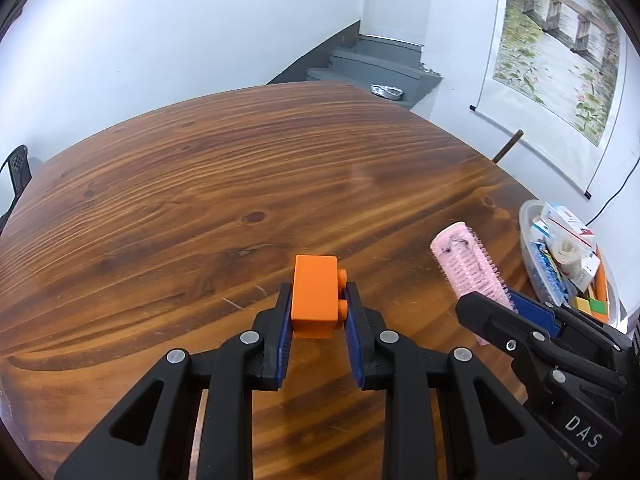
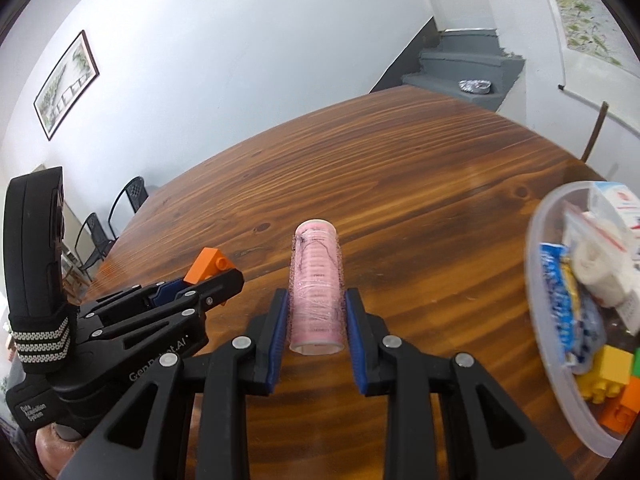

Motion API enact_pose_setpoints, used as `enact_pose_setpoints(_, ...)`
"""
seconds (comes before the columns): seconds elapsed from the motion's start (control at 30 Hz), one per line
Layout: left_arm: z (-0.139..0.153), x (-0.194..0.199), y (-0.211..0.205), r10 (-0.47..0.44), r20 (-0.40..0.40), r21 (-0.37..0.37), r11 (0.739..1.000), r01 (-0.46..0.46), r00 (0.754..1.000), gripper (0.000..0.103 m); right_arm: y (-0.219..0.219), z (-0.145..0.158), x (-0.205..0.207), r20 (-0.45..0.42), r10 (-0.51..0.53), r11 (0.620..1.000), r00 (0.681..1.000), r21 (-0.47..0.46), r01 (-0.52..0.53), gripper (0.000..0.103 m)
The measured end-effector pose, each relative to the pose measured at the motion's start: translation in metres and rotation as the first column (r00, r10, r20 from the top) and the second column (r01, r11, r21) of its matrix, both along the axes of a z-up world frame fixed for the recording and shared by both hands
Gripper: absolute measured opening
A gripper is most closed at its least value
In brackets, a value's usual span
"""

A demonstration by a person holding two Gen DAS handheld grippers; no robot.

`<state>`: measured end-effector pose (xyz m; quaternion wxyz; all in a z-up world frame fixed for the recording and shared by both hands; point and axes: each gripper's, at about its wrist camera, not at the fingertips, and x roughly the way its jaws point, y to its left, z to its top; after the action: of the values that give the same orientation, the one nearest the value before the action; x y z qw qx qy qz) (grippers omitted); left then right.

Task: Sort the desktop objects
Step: 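Carry the orange block and pink roll over the clear bowl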

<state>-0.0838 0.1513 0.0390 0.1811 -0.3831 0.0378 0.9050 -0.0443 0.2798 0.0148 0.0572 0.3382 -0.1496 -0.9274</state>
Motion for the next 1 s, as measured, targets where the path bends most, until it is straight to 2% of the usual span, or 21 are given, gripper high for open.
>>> enact_pose_setpoints(0.6,0.001,0.024,0.053,-0.085,-0.01,-0.007,0.996,0.085,0.996,0.026,0.051,0.007,0.032,-0.041,-0.072,0.996,0.997,-0.063,0.069,0.031)
enact_pose_setpoints(0.77,0.004,0.031,0.066,-0.111,-0.017,-0.005,0.994,0.111,0.994,0.026,0.061,0.017,0.045,-0.082,-0.101,0.995,0.991,-0.026,0.099,0.031)
enact_pose_setpoints(1.0,0.01,0.04,0.083,-0.151,-0.03,0.002,0.989,0.151,0.988,0.026,0.076,0.022,0.064,-0.1,-0.149,0.989,0.984,-0.022,0.148,0.031)
